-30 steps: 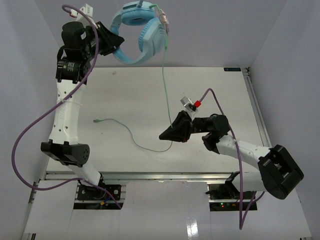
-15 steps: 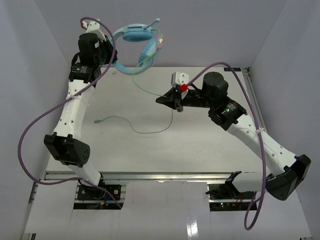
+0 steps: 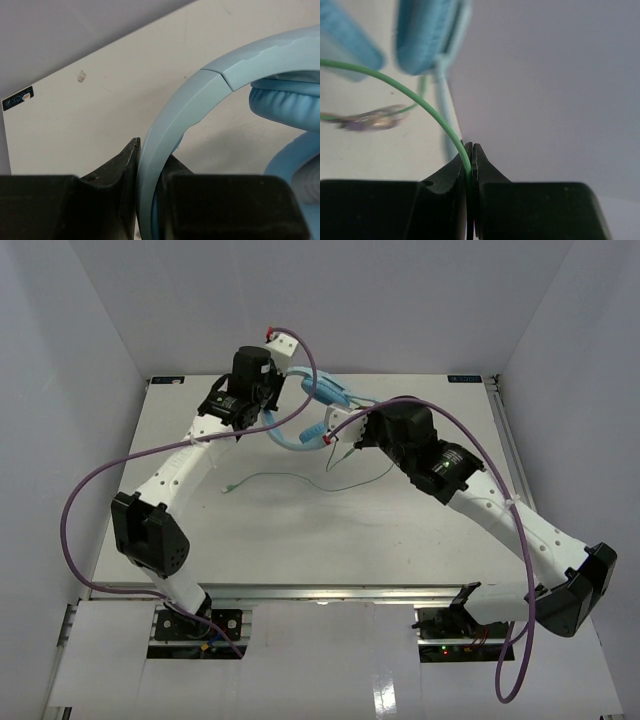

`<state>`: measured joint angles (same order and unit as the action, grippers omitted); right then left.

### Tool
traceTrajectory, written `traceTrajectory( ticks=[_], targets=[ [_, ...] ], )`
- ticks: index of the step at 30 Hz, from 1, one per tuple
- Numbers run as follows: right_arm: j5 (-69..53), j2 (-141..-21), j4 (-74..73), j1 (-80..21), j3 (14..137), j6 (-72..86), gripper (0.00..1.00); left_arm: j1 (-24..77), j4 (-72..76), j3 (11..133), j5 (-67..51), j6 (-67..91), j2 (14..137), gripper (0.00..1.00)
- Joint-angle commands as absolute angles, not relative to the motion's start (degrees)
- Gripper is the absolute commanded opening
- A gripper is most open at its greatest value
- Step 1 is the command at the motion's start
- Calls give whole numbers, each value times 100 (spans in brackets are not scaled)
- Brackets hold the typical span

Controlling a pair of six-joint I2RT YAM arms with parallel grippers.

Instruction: Wrap the headphones

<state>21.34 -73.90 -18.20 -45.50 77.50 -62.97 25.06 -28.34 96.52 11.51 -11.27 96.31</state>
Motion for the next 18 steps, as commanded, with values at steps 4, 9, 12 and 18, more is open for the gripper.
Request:
traceTrajectory(
  ticks=[4, 9, 12, 18],
  targets=[
    [2423, -7125, -1460, -4411, 9016, -6591, 8, 2619, -2286, 8622, 967, -1688, 9034, 0],
    [2277, -7062, -1408, -4269, 8911, -6659, 8, 2619, -2236, 8387, 277, -1690, 8740, 0],
    [1921, -6963, -783, -3942, 8583, -6669, 8, 2619, -2080, 8060, -408, -1730, 8226, 0],
    [587, -7299, -512, -2596, 8729, -5398, 8, 2619, -2007, 7734, -1331, -1452, 7286, 0]
  ],
)
